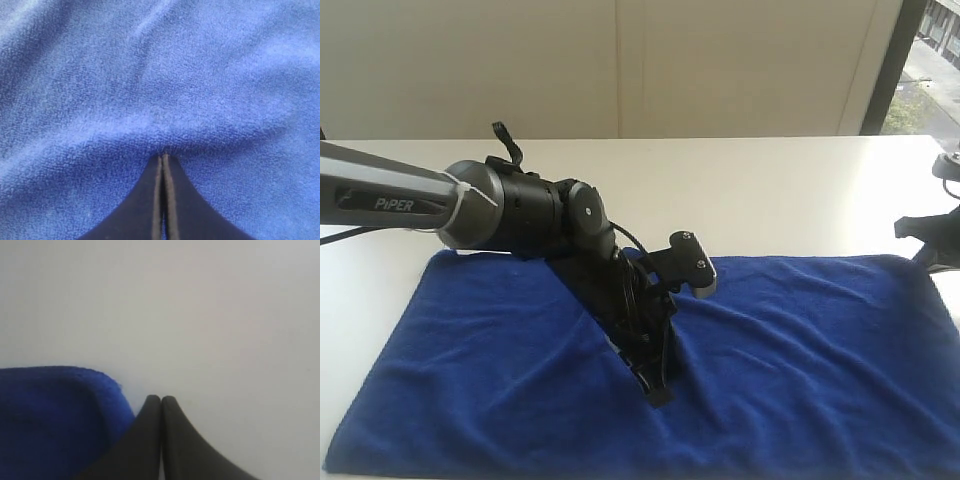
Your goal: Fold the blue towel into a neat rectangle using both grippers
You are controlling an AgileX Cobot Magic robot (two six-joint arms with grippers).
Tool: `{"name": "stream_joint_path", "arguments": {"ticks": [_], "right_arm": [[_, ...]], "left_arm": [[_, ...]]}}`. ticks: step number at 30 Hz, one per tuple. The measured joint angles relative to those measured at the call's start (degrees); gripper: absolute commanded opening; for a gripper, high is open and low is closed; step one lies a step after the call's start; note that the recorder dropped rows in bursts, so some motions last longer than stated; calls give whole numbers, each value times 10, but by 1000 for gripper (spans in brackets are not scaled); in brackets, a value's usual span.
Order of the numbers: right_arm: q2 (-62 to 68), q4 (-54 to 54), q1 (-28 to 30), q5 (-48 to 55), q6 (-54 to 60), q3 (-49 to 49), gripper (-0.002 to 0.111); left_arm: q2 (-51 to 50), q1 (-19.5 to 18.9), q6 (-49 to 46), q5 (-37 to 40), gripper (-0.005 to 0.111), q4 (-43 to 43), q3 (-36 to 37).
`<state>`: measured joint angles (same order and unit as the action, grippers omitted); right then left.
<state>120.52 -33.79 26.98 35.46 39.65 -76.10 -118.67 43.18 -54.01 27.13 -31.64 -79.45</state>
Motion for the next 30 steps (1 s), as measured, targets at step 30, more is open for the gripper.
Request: {"name": "stream_joint_path", "arguments": {"ticks": [30], "right_arm": [[-23, -37, -48, 23, 34, -20, 0]], "left_arm": [[0, 0, 0, -1, 0, -1, 0]]}}
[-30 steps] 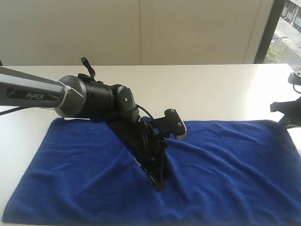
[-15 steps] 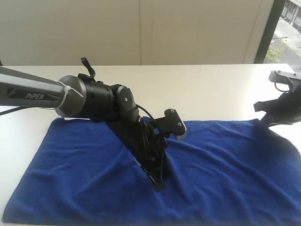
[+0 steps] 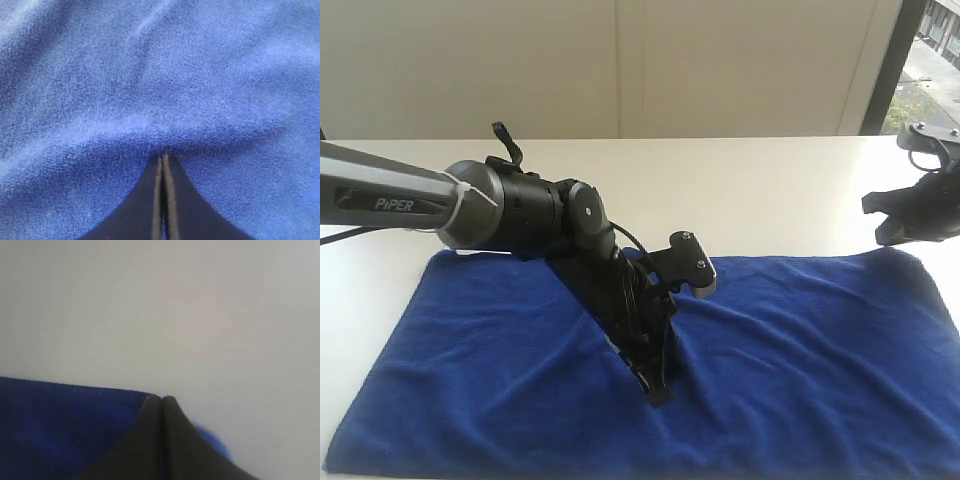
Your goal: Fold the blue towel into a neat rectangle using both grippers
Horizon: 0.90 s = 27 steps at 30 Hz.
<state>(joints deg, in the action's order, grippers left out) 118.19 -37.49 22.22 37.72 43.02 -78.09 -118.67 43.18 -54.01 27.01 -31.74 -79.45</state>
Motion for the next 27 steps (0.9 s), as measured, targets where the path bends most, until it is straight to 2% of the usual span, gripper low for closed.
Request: {"name": "stream_joint_path", "arguments": {"ticks": [8, 11, 15, 17, 27], "right_arm": [[-4, 8, 0, 1, 10, 0, 0], [-16, 72, 0, -31, -17, 0, 0], [-22, 218, 0, -50, -132, 0, 0], [-21, 256, 0, -46, -168, 0, 0], [12, 303, 0, 3, -199, 0, 0]], "left_arm": [[0, 0, 0, 0, 0, 0, 0], [0, 0, 0, 0, 0, 0, 0], [0, 0, 0, 0, 0, -1, 0], [0, 0, 0, 0, 0, -1, 0], [0, 0, 0, 0, 0, -1, 0]]}}
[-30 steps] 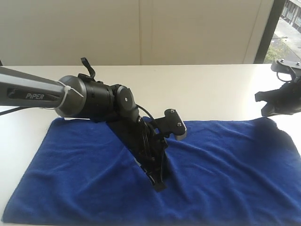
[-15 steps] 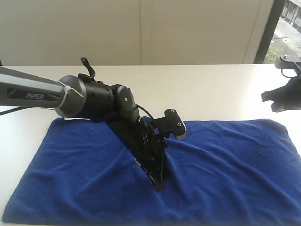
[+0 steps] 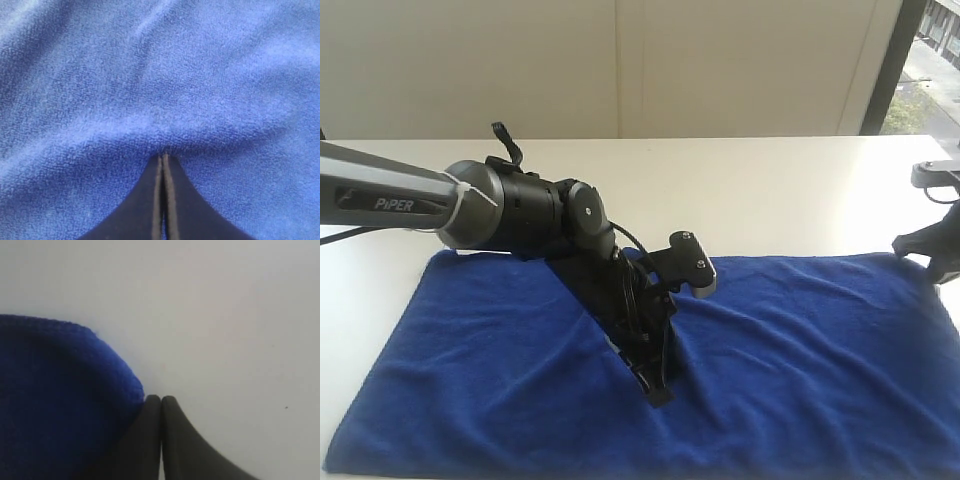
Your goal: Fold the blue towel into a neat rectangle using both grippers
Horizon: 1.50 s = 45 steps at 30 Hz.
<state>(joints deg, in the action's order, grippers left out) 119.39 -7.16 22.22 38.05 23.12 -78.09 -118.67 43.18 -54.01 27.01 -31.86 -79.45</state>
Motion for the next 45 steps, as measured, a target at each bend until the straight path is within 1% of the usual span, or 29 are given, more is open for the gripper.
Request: {"name": "stream_joint_path", "arguments": {"ticks": [3, 7, 9, 13, 19, 21, 26, 29, 31, 45], "right_arm": [[4, -10, 0, 1, 0, 0, 0], [6, -139, -1, 6, 98, 0, 0], [6, -167, -9, 8, 126, 0, 0], [6, -174, -23, 8, 134, 0, 0], [6, -178, -24, 8, 134, 0, 1], [6, -178, -24, 5, 134, 0, 5], [-5, -178, -24, 5, 146, 0, 21], [-16, -179, -24, 14, 163, 0, 28], [-19, -180, -24, 26, 173, 0, 30], [-19, -185, -24, 89, 232, 0, 31]], "left_arm": [[0, 0, 0, 0, 0, 0, 0], [0, 0, 0, 0, 0, 0, 0], [0, 0, 0, 0, 0, 0, 0], [0, 0, 0, 0, 0, 0, 0], [0, 0, 0, 0, 0, 0, 0], [0, 0, 0, 0, 0, 0, 0], [0, 0, 0, 0, 0, 0, 0], [0, 0, 0, 0, 0, 0, 0], [0, 0, 0, 0, 0, 0, 0], [0, 0, 0, 0, 0, -1, 0]]}}
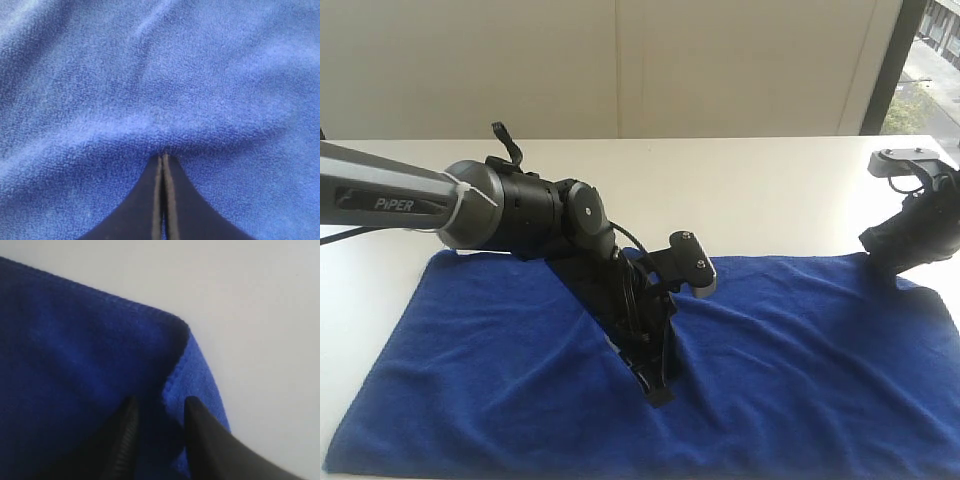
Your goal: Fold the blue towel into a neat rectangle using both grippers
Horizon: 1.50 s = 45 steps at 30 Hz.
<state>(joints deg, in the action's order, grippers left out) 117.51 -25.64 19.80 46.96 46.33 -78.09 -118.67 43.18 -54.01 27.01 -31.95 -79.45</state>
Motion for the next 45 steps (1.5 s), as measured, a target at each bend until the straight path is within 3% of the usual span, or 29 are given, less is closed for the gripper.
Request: {"name": "stream_joint_path", "arguments": {"ticks": [4, 10, 30, 34, 39, 45], "right_arm": [[0, -1, 0, 8, 7, 0, 27], [0, -2, 0, -5, 7, 0, 0], [28, 156, 0, -191, -25, 0, 0], [42, 161, 0, -217, -25, 0, 11], [46, 172, 0, -248, -25, 0, 37], [49, 174, 0, -277, -25, 0, 38]], "left_arm": [[0, 0, 0, 0, 0, 0, 0], [0, 0, 0, 0, 0, 0, 0], [0, 0, 0, 0, 0, 0, 0], [0, 0, 0, 0, 0, 0, 0], [0, 0, 0, -1, 0, 0, 0], [0, 0, 0, -1, 0, 0, 0]]}}
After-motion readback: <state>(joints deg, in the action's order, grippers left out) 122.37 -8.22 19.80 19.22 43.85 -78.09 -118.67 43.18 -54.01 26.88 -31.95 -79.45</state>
